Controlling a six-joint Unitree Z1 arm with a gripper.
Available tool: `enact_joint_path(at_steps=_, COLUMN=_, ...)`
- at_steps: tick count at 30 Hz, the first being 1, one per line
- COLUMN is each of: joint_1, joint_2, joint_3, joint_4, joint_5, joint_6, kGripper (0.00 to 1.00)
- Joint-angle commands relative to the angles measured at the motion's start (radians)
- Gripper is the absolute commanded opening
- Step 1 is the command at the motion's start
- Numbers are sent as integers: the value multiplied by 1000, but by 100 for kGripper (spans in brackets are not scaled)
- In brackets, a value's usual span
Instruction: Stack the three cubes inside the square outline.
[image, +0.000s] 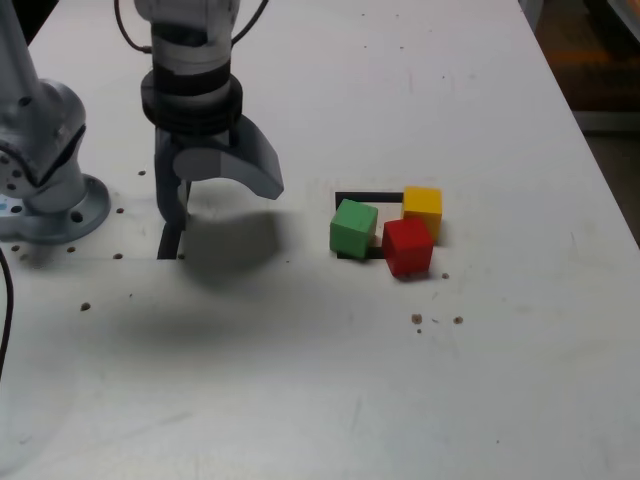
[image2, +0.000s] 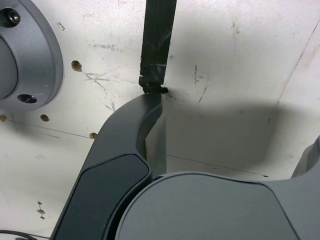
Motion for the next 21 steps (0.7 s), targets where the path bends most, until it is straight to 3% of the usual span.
enact_joint_path(at_steps=1, joint_1=-2, joint_2=10, joint_3=-31, joint_4=23, joint_5=6, joint_6=-2, kGripper=99)
enact_joint_path(at_steps=11, joint_1=-2, joint_2=28, joint_3=-232, joint_4=212, joint_5=50, joint_6=4, kGripper=98)
enact_joint_path(at_steps=21, joint_1=-2, joint_2=114, joint_3=-432, joint_4=335, joint_5=56, joint_6=32, kGripper=98)
